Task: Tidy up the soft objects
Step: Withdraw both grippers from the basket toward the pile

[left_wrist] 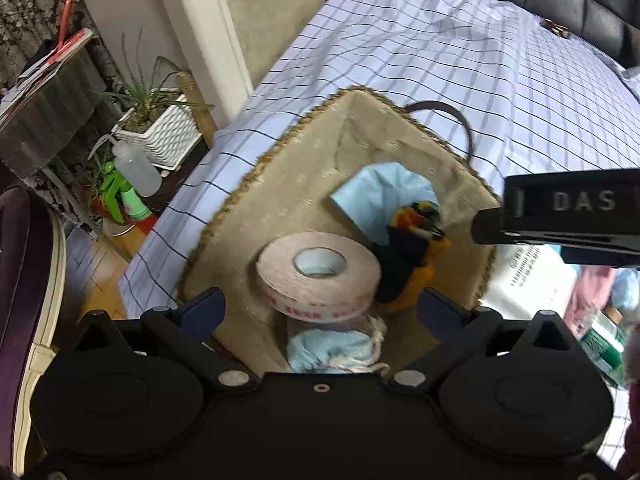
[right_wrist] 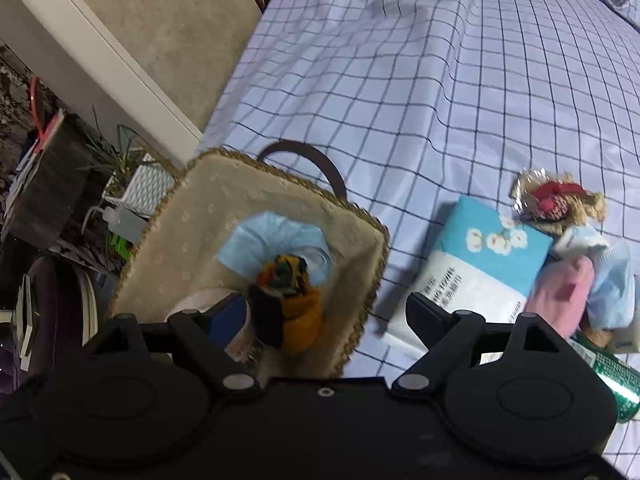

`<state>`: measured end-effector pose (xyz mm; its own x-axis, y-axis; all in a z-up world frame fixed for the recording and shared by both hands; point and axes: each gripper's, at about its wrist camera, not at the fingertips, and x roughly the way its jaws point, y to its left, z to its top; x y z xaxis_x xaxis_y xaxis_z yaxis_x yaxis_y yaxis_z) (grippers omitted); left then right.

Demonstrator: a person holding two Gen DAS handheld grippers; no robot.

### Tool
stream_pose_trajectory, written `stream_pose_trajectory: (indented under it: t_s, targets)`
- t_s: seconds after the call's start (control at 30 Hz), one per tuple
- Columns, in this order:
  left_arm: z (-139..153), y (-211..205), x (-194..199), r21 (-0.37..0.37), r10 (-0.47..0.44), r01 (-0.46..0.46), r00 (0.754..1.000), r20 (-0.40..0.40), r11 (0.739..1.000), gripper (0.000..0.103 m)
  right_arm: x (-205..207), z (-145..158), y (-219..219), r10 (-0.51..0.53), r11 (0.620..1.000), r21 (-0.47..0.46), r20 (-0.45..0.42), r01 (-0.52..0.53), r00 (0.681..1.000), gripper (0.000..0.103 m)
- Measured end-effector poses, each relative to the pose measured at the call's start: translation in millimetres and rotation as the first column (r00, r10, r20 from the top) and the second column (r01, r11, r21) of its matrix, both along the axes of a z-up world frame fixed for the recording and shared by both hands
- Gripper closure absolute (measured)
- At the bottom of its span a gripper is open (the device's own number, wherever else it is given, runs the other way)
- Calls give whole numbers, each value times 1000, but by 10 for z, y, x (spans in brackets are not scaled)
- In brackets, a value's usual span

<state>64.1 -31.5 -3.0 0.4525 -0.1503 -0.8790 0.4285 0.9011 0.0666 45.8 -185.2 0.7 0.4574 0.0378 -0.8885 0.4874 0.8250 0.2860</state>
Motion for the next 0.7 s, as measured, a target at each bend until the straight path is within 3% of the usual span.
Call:
stream_pose_trajectory:
  t_s: [0.3,0.4,0.57,0.7]
  targets:
    - [136,-194,-240,-38,-73,75,997,37,996,4,-343,123,-166,-32,999,-43,-16,31,999,13]
    - [196,-327,-323,-63,-108,111,993,43,992,4,-507,207,-277,-53,994,-92,-20,51,998,6]
    - [235,-640,-519,-80,-180,185,981,66,979,4,-875,269,-501,-78,975,-213,-64,63,995,6]
    - [177,-902,-679,-86,-233,236,971,49,968,4,-1238,250,-819,-153,965,-226,-61,135,986,6]
